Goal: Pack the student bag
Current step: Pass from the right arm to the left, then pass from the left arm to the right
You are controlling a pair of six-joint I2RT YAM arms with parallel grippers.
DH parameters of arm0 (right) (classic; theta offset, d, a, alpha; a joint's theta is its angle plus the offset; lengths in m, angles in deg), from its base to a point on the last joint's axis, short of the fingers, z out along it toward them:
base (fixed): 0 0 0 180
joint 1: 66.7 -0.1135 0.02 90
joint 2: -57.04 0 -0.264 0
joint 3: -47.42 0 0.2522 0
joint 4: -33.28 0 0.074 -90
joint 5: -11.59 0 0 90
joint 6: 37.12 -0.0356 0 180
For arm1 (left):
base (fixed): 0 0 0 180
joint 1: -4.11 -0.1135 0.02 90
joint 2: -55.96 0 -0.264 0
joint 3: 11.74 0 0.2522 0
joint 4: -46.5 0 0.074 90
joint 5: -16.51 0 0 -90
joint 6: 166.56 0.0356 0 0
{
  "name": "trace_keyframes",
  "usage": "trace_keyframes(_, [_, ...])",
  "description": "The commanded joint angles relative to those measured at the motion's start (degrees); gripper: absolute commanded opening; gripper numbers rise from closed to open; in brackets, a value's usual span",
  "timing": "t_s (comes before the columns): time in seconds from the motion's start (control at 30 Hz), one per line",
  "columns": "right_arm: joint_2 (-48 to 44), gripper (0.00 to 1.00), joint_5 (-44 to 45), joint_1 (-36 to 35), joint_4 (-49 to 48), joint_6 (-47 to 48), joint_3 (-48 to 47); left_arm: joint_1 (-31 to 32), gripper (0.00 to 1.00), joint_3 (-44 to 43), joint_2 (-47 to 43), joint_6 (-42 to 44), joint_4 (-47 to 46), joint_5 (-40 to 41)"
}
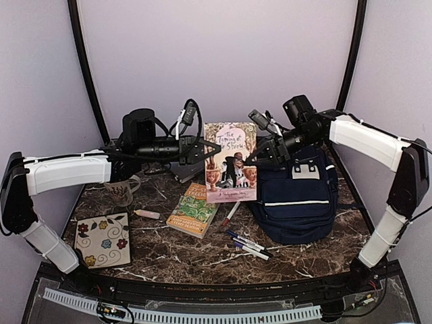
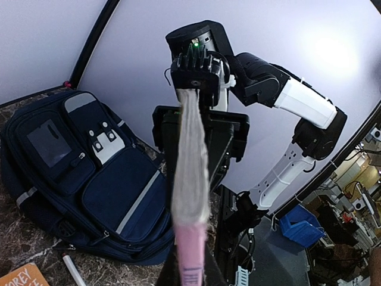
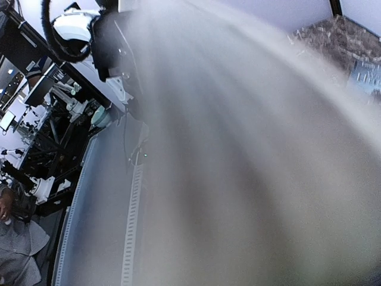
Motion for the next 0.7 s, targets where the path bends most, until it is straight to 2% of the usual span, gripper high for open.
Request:
trace_keyframes(0.0, [-1.3, 0.39, -0.8, 2.0, -7.6, -5.6, 0.6, 0.3, 0.0, 1.4, -1.8, -4.4, -9.0, 0.7])
trace_keyframes(0.1, [-4.1, 0.55, -2.9, 4.5, -20.1, -15.0, 7.8, 0.3, 0.0, 3.0, -3.7, -8.1, -14.9, 5.4])
trace_keyframes(0.2, [-7.0, 0.62, -6.6, 6.1, -30.2, -22.7, 12.6, 0.3, 0.0, 3.8, -4.0, -11.1, -19.0, 8.2])
trace_keyframes(0.3, [-6.9, 0.64, -7.9, 6.0, -31.0, -23.4, 13.0, 0.3, 0.0, 4.1, -3.3, -13.7, -22.7, 8.3])
trace_keyframes(0.5, [-6.7, 0.7, -10.9, 5.3, -34.4, -26.3, 14.9, 0.2, 0.0, 3.8, -2.2, -15.0, -24.0, 8.9])
trace_keyframes(0.67, [-7.7, 0.69, -14.3, 4.1, -38.3, -29.2, 17.2, 0.2, 0.0, 3.9, -2.2, -13.2, -22.7, 10.2])
